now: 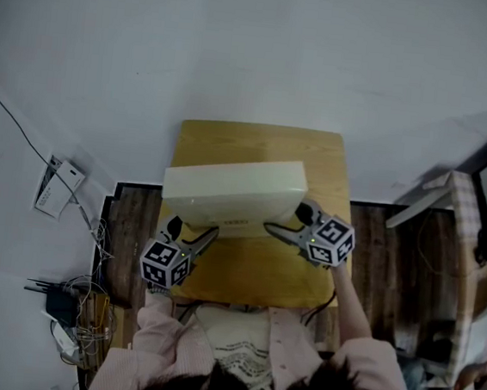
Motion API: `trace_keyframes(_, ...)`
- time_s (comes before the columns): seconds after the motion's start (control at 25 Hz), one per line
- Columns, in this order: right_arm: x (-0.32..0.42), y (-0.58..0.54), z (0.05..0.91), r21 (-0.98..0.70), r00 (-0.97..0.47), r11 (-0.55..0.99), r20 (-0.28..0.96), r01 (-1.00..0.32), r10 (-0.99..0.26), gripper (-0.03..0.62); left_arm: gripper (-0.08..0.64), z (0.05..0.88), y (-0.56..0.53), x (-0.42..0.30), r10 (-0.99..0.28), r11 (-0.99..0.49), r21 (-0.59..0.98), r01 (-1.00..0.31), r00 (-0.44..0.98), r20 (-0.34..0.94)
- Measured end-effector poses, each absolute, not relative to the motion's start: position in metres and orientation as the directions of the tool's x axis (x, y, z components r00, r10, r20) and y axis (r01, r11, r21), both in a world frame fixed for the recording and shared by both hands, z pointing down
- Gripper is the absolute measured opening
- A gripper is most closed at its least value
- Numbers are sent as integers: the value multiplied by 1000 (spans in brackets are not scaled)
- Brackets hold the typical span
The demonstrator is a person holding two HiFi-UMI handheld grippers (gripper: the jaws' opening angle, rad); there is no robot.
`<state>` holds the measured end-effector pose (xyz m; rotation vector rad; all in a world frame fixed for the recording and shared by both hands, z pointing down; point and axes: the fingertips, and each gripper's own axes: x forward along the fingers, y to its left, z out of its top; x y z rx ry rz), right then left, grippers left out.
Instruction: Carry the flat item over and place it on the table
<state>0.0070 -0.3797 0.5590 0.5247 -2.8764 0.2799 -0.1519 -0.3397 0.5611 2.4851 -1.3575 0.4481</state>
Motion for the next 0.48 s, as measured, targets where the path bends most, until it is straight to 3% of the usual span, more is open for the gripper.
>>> trace_keyframes(0.48,9,-373,561,-143,-907,916,261,-374,-329,351,382,562,-333,-151,-783,-494,68,-867,477,399)
